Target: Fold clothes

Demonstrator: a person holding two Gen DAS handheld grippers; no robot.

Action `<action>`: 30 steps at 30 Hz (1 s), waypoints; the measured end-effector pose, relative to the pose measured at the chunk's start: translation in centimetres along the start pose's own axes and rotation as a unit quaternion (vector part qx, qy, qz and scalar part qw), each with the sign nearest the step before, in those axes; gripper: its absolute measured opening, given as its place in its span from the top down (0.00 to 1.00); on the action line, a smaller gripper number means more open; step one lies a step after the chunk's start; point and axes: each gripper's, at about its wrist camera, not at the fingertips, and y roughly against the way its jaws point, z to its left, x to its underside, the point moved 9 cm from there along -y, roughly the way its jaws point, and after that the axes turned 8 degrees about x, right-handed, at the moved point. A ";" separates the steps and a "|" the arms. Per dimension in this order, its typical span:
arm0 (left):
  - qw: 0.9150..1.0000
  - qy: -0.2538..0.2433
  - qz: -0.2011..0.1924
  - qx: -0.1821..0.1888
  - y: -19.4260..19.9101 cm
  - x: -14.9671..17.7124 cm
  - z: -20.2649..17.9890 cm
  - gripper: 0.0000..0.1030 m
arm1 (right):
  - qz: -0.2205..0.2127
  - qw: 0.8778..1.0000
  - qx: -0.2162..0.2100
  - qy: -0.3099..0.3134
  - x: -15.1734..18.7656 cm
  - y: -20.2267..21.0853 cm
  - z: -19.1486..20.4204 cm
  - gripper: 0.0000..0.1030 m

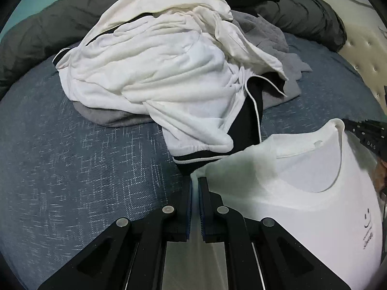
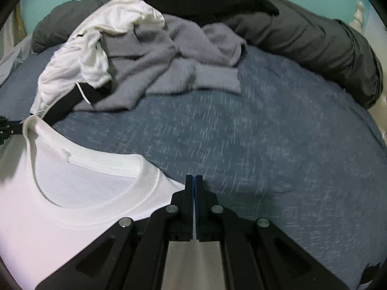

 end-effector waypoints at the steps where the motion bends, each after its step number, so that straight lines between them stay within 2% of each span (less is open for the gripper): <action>1: 1.000 0.003 -0.001 0.000 0.1 0.0 0.2 0.92 | 0.004 1.000 0.000 -0.003 0.3 -0.5 0.1 1.00; 4: 1.000 0.012 -0.004 0.002 0.4 0.1 0.6 0.88 | 0.007 1.000 -0.001 -0.011 0.7 -0.8 0.1 1.00; 5: 1.000 0.015 -0.005 0.002 0.6 0.2 0.8 0.82 | 0.007 1.000 0.001 -0.013 0.6 -0.7 0.0 1.00; 7: 1.000 0.020 -0.007 0.003 0.8 0.2 1.1 0.81 | 0.010 0.999 0.011 -0.031 0.3 -0.2 -1.1 1.00; 10: 0.999 0.034 -0.010 0.009 2.2 0.7 1.5 0.78 | -0.002 0.998 0.000 -0.066 -0.1 2.1 -3.0 0.99; 11: 0.999 0.041 -0.010 0.014 3.2 1.1 1.6 0.73 | -0.008 0.997 -0.004 -0.071 -0.1 3.2 -3.5 0.99; 14: 0.999 0.047 -0.006 0.019 6.2 3.4 1.3 0.69 | -0.019 0.996 -0.027 -0.079 0.6 6.8 -4.4 0.99; 19: 0.998 0.050 0.017 0.042 10.5 9.8 -0.2 0.68 | -0.016 0.991 -0.084 -0.103 4.8 12.1 -4.7 0.98; 22: 0.996 0.062 0.034 0.062 12.8 15.1 -1.4 0.63 | -0.009 0.986 -0.120 -0.115 8.5 14.8 -4.1 0.98; 25: 0.993 0.079 0.051 0.078 14.5 20.4 -2.6 0.61 | 0.008 0.982 -0.145 -0.119 13.6 17.8 -3.2 0.95; 27: 0.990 0.093 0.065 0.085 15.5 24.1 -3.3 0.61 | 0.027 0.981 -0.154 -0.112 17.3 19.4 -2.3 0.88; 30: 0.986 0.109 0.084 0.096 16.8 28.6 -4.5 0.61 | 0.054 0.979 -0.167 -0.108 22.7 21.6 -1.4 0.87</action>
